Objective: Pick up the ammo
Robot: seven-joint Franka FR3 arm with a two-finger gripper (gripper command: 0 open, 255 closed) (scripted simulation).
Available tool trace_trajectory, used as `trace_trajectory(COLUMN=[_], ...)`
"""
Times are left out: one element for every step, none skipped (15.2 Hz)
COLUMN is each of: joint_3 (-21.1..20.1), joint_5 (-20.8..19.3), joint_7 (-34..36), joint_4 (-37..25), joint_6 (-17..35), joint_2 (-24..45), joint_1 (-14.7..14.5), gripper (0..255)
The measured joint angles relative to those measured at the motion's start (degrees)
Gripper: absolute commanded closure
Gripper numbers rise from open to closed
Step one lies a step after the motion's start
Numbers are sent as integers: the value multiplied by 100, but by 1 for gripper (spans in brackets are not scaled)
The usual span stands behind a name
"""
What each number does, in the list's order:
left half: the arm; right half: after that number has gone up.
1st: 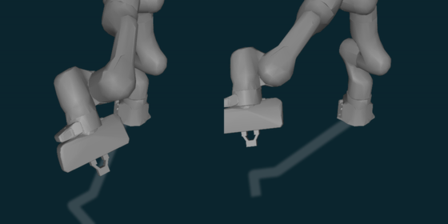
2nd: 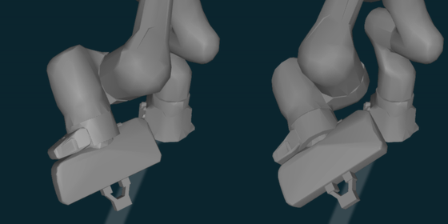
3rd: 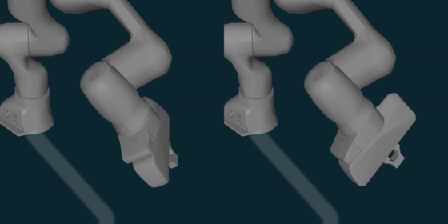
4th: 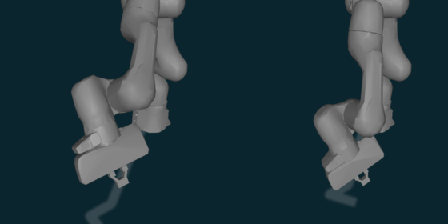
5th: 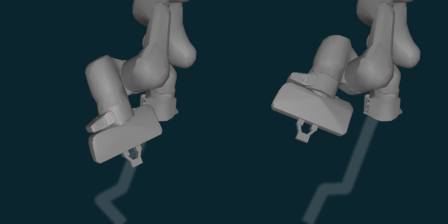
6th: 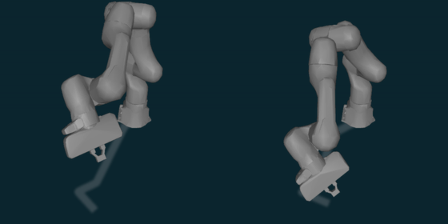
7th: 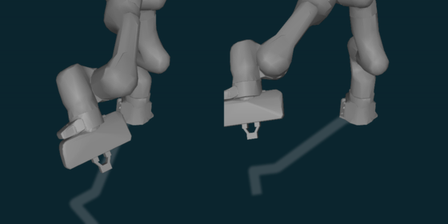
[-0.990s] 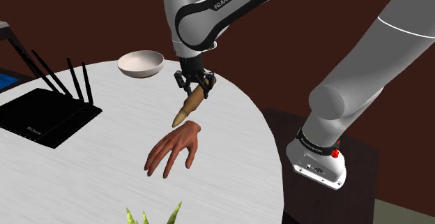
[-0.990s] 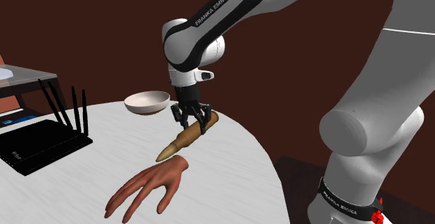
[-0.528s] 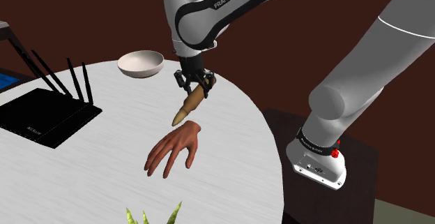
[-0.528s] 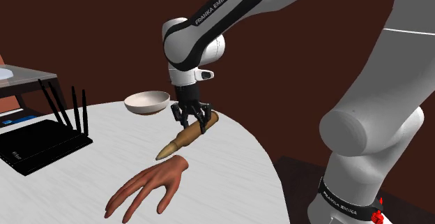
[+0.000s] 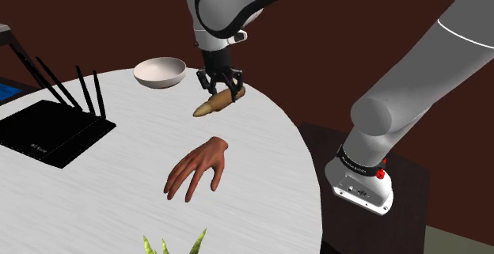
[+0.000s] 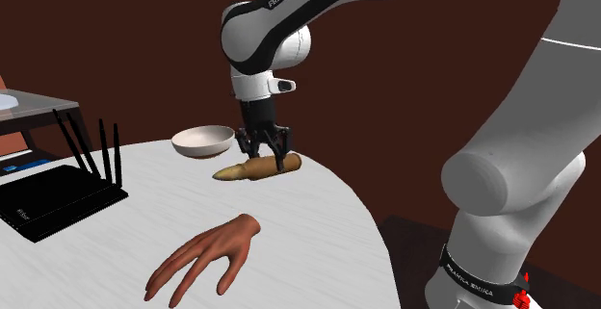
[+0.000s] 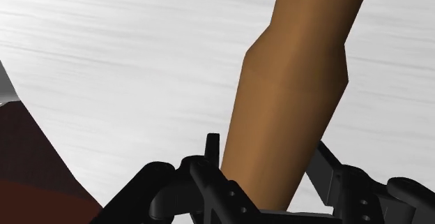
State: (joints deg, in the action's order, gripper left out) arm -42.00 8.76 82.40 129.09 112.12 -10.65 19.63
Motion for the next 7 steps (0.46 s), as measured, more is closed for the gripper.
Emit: trace_trajectory(joint_3=[18, 39, 47, 68, 73, 95, 99], joint_5=[12, 31, 31, 58, 56, 64, 75], joint_7=[-16, -40, -41, -64, -62, -81, -80], joint_4=[-72, -110, -173, -205, -264, -328, -360], joint_6=[-100, -176, -246, -327, -391, -481, -530], joint_2=[-35, -79, -88, -144, -150, -181, -202], joint_1=[1, 1, 3, -2, -1, 4, -1], gripper=[255, 255, 255, 255, 255, 255, 255])
